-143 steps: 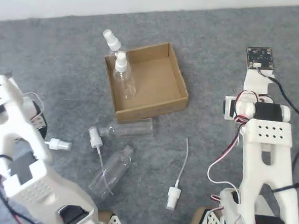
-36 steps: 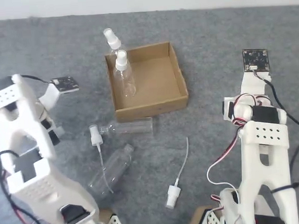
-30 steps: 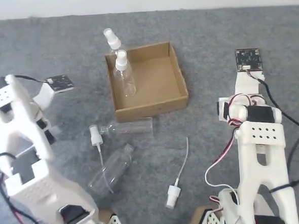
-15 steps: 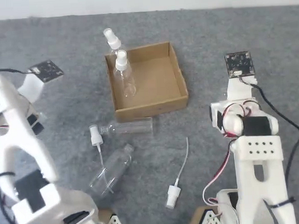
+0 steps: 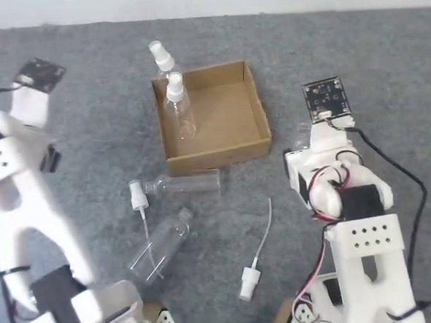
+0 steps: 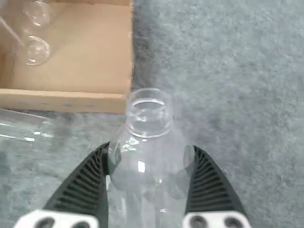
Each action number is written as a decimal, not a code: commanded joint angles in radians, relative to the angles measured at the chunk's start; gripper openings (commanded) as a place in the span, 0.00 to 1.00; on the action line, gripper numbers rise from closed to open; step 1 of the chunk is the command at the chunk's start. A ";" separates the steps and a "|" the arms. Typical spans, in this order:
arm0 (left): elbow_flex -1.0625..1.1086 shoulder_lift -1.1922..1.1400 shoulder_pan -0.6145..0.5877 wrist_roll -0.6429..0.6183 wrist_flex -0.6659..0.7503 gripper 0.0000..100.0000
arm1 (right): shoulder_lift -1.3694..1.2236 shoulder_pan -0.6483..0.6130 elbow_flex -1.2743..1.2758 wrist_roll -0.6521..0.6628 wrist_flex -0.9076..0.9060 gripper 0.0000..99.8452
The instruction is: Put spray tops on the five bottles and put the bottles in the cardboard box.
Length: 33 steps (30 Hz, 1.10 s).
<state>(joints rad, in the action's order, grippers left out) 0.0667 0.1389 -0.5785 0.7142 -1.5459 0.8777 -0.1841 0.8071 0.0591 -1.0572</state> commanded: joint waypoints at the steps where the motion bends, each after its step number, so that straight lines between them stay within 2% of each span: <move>1: 0.107 0.164 0.066 -0.138 0.124 0.01 | 0.048 -0.027 -0.011 -0.072 -0.008 0.04; 10: 0.348 0.476 0.152 -0.373 0.338 0.01 | 0.127 -0.027 0.035 -0.075 0.028 0.04; 14: 0.366 0.531 0.160 -0.470 0.362 0.01 | 0.202 -0.028 0.074 -0.075 0.044 0.04; 19: 0.361 0.572 0.187 -0.583 0.376 0.01 | 0.309 -0.111 0.181 -0.075 0.143 0.04; 33: 0.363 0.750 0.393 -0.901 0.457 0.01 | 0.581 -0.240 0.491 -0.066 0.444 0.04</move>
<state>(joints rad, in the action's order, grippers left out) 0.4411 0.8186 -0.2348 -0.1128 -1.1408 1.3855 -0.3928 1.2551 -0.0054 -0.7104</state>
